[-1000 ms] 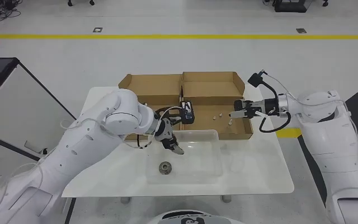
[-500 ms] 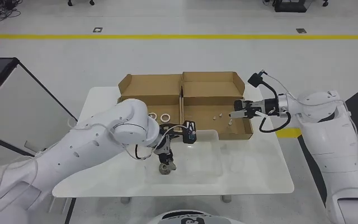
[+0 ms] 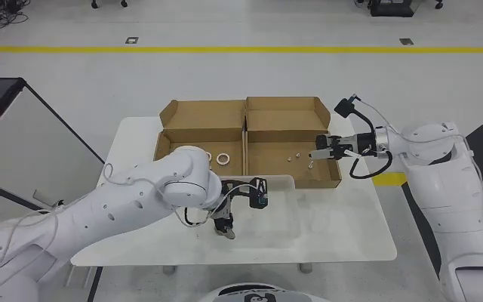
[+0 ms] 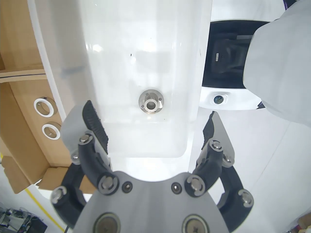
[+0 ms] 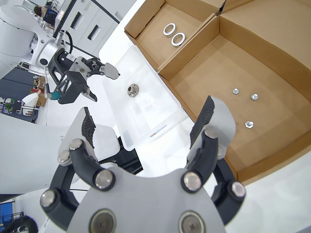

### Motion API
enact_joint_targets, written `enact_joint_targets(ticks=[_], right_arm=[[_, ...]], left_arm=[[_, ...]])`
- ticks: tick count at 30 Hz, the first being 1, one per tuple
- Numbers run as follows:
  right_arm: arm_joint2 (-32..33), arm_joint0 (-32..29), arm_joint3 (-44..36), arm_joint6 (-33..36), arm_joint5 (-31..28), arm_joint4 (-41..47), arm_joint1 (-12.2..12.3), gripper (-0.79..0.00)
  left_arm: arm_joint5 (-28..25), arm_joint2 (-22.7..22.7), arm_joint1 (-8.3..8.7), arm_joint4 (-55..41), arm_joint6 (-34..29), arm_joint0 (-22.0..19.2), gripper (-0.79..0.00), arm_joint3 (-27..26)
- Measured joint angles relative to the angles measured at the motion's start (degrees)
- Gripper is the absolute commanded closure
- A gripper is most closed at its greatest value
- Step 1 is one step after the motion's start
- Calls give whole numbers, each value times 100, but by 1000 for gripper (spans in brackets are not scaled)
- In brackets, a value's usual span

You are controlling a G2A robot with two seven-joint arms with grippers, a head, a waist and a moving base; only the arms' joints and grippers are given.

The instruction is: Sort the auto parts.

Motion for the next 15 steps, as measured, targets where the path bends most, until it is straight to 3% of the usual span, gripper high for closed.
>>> enact_joint_targets(ticks=[10, 15], right_arm=[[0, 0, 0, 0, 0, 0, 0, -785], [0, 0, 0, 0, 0, 0, 0, -785]], left_arm=[[26, 649, -146, 235, -25, -309, -785, 255], [181, 596, -194, 273, 62, -375, -785, 385]])
